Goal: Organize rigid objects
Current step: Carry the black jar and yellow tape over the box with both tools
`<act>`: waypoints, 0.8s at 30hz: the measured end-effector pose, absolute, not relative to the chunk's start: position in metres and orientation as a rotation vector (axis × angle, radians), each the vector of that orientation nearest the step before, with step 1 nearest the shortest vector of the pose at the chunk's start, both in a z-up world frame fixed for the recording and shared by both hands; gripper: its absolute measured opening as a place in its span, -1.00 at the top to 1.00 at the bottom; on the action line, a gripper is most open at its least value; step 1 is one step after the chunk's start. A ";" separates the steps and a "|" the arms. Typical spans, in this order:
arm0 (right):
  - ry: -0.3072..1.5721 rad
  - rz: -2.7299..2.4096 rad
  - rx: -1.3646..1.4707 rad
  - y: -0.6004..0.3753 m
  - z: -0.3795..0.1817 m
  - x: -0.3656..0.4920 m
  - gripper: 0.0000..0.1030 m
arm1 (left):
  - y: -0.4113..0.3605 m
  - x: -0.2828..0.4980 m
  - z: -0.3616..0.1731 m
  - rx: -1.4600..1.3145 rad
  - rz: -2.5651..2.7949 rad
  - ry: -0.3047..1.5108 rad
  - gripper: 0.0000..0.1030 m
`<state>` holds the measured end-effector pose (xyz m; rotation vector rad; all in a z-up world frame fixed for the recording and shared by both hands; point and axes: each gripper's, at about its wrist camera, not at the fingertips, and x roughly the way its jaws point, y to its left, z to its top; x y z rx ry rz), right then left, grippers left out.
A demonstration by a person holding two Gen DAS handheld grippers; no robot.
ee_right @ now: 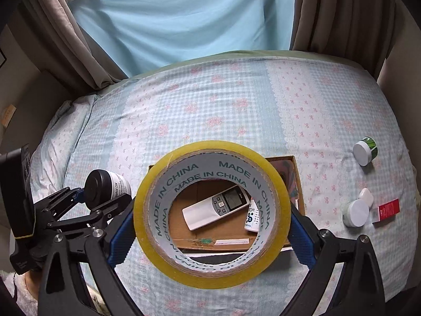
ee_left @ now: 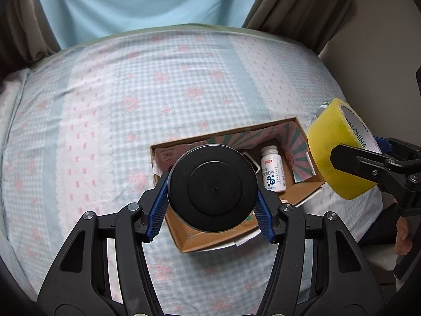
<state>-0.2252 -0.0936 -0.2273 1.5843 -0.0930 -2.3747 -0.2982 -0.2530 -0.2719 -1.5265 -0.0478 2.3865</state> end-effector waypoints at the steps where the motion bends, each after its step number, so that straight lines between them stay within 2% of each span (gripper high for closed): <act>1: -0.108 -2.352 1.618 -0.097 -0.237 -0.230 -0.89 | -0.252 -0.301 -0.280 -1.540 2.371 -0.044 -0.07; 11: -0.343 -2.138 1.981 -0.097 -0.352 -0.284 -0.89 | -0.234 -0.324 -0.363 -1.654 2.231 0.055 -0.07; 15: -0.625 -2.001 2.113 -0.081 -0.394 -0.288 -0.89 | -0.222 -0.322 -0.386 -1.676 2.166 0.133 -0.07; 17: -0.693 -1.982 2.130 -0.078 -0.404 -0.285 -0.89 | -0.216 -0.321 -0.393 -1.678 2.144 0.168 -0.07; 24: -0.754 -1.942 2.172 -0.076 -0.420 -0.280 -0.89 | -0.203 -0.323 -0.408 -1.693 2.107 0.247 -0.07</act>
